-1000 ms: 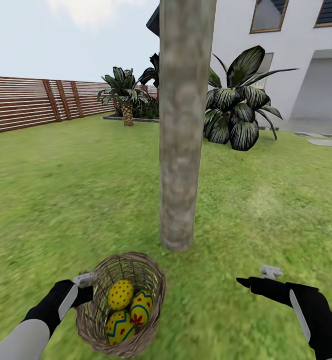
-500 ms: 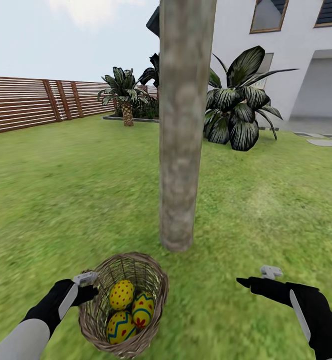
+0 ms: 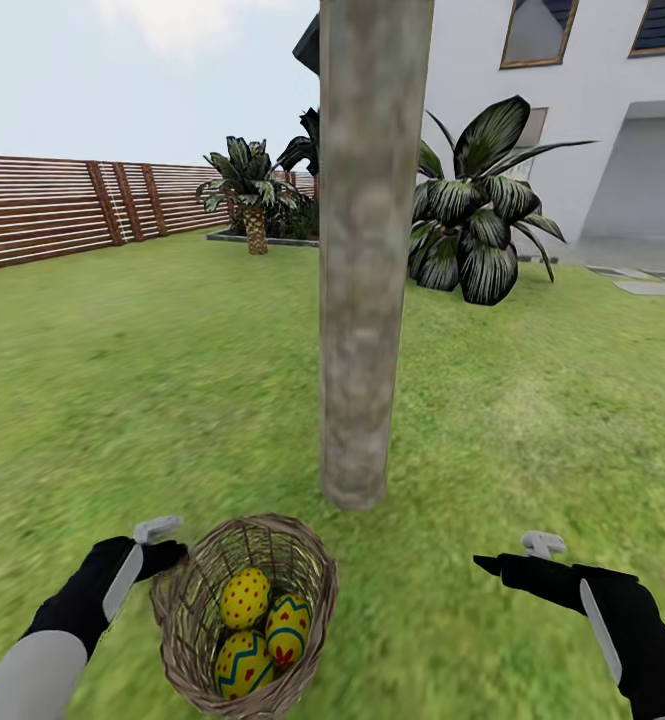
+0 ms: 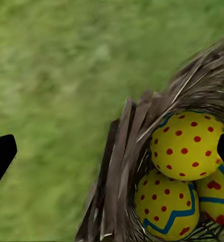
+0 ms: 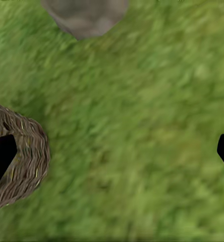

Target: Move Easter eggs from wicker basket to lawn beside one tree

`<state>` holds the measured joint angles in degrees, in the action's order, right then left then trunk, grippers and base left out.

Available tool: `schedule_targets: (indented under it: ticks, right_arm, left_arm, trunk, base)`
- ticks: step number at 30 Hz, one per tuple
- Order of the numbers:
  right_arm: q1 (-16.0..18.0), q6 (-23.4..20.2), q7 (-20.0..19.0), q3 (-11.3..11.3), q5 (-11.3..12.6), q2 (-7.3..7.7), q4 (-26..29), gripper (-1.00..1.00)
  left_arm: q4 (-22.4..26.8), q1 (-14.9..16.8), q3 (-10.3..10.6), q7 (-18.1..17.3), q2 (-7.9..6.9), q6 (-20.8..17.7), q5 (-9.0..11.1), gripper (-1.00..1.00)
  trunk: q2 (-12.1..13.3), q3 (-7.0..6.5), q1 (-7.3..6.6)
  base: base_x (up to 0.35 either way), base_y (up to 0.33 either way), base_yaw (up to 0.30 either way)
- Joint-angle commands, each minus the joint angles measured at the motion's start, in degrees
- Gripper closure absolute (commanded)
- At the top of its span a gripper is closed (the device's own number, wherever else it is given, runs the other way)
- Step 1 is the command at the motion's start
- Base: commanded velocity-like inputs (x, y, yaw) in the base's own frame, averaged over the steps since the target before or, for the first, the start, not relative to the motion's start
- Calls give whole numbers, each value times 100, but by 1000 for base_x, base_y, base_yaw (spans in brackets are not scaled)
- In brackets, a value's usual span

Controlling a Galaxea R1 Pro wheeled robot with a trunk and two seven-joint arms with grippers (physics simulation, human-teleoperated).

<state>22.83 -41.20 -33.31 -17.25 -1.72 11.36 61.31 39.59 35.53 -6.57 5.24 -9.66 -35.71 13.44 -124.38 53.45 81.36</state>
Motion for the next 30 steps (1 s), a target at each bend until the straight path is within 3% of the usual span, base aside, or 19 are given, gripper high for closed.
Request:
schedule_targets:
  ticks: [1,3,4,5,6,8,9,11,12,15,26,30]
  right_arm:
    - [5,-33,-30,-3,-34,-4,9,-100]
    - [6,-54,-55,163,-377,-8,41,-100]
    - [7,-83,-81,557,-828,-10,111,-100]
    - [6,-97,-87,760,-995,-10,170,-100]
    - [5,-213,-97,1264,-1283,-25,457,-100]
    - [4,-430,-97,1458,-1347,-45,600,-100]
    - [3,-780,-98,1745,-1373,-98,681,-100]
    - [3,-1062,-97,2193,-1387,-140,719,-100]
    - [3,-1176,-97,2530,-1389,-151,769,-100]
    - [3,-1272,-99,2843,-1382,-177,954,-100]
    - [3,-1664,-107,2963,-1325,-298,1787,-100]
    - [3,-1676,-107,2965,-1336,-544,2007,-100]
  left_arm:
    - [299,-95,-225,38,0,-46,79,-100]
    - [1194,-379,-800,28,1,-284,90,-100]
    - [2174,-624,-1464,20,27,-805,142,-100]
    - [2592,-688,-1784,17,54,-1067,186,-100]
    - [3531,-772,-2612,14,139,-1801,407,-100]
    - [3811,-790,-2972,13,155,-2053,684,-100]
    - [3853,-797,-3128,7,157,-2133,1052,-100]
    - [3797,-800,-3178,7,152,-2154,1390,-100]
    - [3781,-801,-3194,5,146,-2164,1533,-100]
    - [3770,-802,-3209,4,141,-2174,1648,-100]
    - [3716,-802,-3173,3,191,-2177,1697,-100]
    - [3711,-802,-3164,3,182,-2177,1697,-100]
  trunk:
    - [39,-13,-23]
    - [120,-49,-67]
    - [160,-67,-89]
    - [200,-85,-111]
    - [200,-82,-111]
    - [200,-71,-111]
    - [200,-64,-111]
    - [200,-51,-111]
    - [200,-45,-111]
    - [200,-26,-111]
    - [200,42,-111]
    - [200,67,-111]
  base:
    - [0,0,0]
    - [0,0,0]
    - [0,0,0]
    - [0,0,0]
    - [0,0,52]
    - [0,0,111]
    - [8,0,170]
    - [40,0,198]
    - [19,0,219]
    - [8,0,227]
    - [1,0,233]
    - [0,0,233]
